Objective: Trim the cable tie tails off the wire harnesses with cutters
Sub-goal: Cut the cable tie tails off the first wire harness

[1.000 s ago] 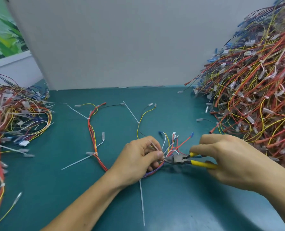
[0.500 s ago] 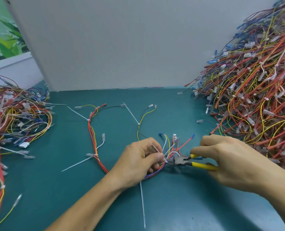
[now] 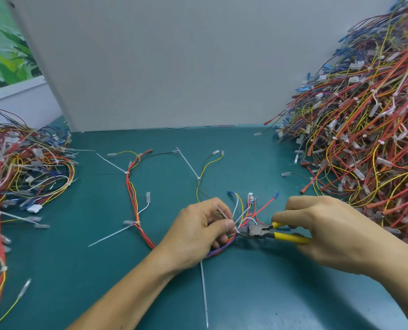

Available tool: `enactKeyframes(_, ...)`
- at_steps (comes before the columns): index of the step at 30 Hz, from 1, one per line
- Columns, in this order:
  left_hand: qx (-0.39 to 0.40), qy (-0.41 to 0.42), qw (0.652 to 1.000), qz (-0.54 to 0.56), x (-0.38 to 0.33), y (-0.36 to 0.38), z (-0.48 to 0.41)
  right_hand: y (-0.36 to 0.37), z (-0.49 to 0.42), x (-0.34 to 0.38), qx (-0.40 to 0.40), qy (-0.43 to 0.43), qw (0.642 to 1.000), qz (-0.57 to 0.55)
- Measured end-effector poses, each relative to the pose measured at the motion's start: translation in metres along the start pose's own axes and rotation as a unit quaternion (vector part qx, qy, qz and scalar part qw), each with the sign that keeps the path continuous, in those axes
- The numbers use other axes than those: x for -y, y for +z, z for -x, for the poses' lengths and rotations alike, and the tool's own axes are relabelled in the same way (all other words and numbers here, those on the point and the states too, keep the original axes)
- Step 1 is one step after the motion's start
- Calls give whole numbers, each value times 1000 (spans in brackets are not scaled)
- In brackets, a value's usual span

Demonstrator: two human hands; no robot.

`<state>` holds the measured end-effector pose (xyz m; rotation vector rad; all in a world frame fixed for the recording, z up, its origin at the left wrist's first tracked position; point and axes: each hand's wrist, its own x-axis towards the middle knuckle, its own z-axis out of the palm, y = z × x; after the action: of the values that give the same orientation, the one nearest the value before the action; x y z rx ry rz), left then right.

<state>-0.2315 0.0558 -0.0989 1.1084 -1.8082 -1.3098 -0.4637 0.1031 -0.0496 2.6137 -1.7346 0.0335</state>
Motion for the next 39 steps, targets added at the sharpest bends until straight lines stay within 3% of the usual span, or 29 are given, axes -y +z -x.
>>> enactKeyframes(14, -3, 0, 1000, 2, 1, 1, 0, 1, 0, 0, -5, -14, 999, 42)
enactKeyframes(28, -26, -4, 999, 27, -2, 3, 2, 3, 5, 5, -15, -23, 1000, 10)
enactKeyframes(31, -83, -9, 991, 101, -4, 2, 3, -5, 6, 1, -25, -20, 999, -43)
enactKeyframes(36, -161, -22, 940, 300, -12, -27, 2, -22, 4, 16, -114, 10, 972, -204)
enactKeyframes(39, -174, -50, 916, 359, -13, -42, 2, -32, -3, 26, -93, 6, 971, -218)
